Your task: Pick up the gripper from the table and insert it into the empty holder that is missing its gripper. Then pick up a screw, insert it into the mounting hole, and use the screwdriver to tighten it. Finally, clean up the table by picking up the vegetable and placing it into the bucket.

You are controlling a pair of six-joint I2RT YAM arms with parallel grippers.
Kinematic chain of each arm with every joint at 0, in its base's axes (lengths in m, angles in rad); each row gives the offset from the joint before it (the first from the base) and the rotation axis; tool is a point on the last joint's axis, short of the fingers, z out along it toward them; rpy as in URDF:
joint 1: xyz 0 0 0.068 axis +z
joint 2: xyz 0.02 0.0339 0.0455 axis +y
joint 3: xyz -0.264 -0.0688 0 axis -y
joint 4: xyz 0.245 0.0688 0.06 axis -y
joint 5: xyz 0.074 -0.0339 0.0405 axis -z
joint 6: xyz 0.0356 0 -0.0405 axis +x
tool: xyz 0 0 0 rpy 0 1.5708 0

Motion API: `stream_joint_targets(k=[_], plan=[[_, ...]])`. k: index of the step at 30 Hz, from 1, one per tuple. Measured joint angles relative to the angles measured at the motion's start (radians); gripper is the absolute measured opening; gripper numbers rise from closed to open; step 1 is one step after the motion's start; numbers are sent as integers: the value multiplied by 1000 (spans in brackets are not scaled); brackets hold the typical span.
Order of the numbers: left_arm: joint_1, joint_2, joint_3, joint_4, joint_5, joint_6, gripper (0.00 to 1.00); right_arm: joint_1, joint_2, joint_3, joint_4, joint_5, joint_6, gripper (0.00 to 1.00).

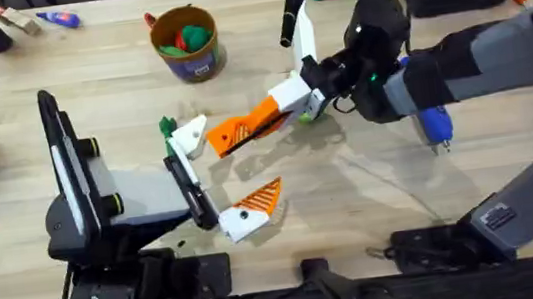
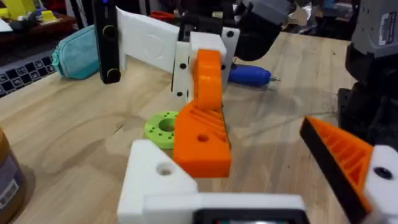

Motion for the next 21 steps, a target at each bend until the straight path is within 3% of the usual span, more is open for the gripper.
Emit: stream_joint_targets(k=[21], plan=[[0,0,0,0,0,0,986,5,0,5,-8,0,10,8]])
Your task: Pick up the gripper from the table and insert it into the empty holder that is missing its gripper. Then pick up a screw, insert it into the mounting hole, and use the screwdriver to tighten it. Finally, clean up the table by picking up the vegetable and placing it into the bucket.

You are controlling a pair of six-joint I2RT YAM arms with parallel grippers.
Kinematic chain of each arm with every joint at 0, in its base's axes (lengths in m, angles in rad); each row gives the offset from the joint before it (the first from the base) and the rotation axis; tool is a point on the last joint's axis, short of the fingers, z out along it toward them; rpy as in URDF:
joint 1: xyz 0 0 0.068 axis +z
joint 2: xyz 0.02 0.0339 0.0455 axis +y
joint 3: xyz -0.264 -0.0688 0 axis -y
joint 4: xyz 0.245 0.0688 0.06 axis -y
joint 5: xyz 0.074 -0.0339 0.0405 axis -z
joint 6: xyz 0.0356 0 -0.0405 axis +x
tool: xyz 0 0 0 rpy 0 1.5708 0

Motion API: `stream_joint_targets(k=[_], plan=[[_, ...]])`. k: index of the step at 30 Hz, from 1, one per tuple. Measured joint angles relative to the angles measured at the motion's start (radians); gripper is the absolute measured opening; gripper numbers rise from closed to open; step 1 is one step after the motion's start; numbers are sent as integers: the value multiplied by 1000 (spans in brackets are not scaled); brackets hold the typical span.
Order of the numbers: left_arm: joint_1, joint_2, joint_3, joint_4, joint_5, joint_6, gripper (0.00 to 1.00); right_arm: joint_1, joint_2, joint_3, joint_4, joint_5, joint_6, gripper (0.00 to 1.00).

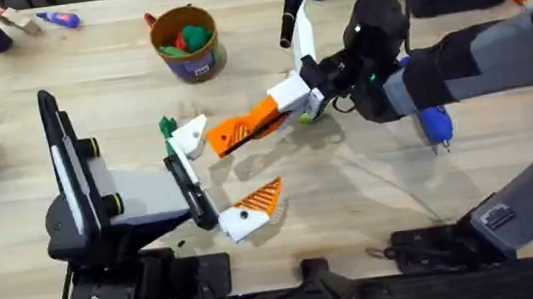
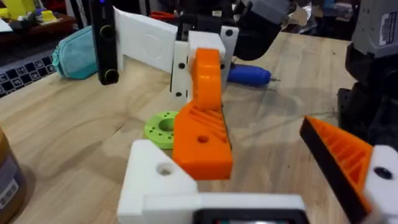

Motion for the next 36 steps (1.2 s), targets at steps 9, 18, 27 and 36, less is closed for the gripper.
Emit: stream_joint_targets(k=[9,18,27,36], plan=[[0,0,0,0,0,0,986,18,0,11,-20,0,6,8],[0,0,0,0,0,0,986,18,0,13,-36,1,6,8],[0,0,0,0,0,0,986,19,0,13,-37,1,14,8],[0,0,0,0,0,0,986,22,0,13,-37,10,17,8]])
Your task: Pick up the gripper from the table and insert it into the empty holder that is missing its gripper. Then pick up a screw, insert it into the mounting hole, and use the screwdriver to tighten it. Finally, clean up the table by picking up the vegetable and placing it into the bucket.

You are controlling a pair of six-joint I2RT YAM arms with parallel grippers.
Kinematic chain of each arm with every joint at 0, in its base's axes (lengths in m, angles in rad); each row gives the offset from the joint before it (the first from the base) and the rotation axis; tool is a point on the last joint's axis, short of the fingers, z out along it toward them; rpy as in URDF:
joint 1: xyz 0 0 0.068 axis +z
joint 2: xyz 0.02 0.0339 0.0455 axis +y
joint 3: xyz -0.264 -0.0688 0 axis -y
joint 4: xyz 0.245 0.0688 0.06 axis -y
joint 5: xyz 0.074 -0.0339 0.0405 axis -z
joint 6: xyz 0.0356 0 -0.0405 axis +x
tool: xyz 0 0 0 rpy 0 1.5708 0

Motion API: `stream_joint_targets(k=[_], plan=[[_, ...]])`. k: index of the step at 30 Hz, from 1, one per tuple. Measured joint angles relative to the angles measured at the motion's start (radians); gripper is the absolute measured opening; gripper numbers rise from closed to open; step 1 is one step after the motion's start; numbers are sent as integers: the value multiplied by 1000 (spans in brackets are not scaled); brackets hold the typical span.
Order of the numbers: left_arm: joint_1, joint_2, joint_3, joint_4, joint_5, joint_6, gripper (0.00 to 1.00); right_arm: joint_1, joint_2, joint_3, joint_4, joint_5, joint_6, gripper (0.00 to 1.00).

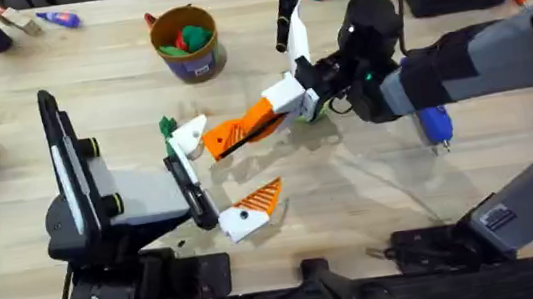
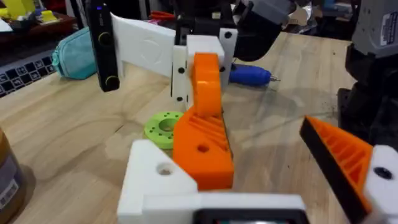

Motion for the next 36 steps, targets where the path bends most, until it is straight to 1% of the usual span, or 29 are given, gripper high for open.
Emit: stream_joint_targets(k=[22,30,36], plan=[[0,0,0,0,0,0,986,13,0,0,0,65,0,8],[0,0,0,0,0,0,985,49,0,0,0,69,-1,8],[0,0,0,0,0,0,986,52,0,7,-4,69,-1,8]])
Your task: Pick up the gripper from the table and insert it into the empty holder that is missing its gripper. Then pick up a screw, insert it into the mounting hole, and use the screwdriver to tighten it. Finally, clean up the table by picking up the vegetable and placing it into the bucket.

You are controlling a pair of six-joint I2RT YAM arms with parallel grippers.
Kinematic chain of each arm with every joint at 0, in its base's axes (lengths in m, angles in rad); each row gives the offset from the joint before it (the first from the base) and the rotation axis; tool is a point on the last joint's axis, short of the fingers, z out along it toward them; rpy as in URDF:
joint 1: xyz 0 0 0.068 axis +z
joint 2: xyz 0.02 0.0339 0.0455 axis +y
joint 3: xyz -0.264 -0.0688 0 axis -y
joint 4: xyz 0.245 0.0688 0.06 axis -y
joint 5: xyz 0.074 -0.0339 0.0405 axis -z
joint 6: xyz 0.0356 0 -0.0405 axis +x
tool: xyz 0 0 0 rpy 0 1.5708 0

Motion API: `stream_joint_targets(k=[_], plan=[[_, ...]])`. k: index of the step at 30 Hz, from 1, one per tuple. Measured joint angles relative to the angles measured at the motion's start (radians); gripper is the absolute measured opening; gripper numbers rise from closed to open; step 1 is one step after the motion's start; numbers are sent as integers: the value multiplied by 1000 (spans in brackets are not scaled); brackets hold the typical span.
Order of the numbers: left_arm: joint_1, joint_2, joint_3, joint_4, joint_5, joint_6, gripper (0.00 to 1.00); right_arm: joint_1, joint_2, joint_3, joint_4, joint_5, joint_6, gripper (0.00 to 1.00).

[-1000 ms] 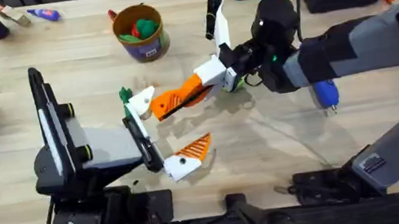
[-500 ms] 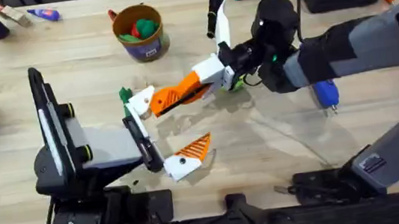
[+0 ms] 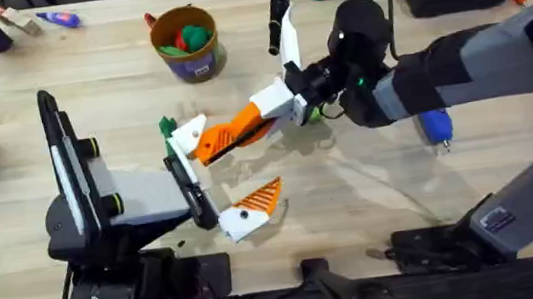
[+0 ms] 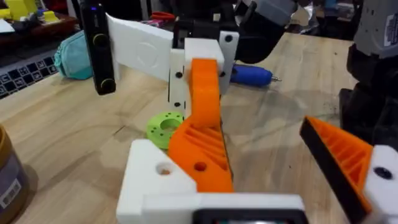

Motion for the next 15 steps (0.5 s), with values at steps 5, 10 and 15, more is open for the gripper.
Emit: stream_joint_targets(k=[5,10,15], plan=[[0,0,0,1,-6,3,986,0,3,21,-9,-5,0,8],[0,0,0,0,-6,2,986,1,50,65,-8,-18,0,8],[0,0,0,1,-6,1,986,1,86,118,-6,-32,0,8]])
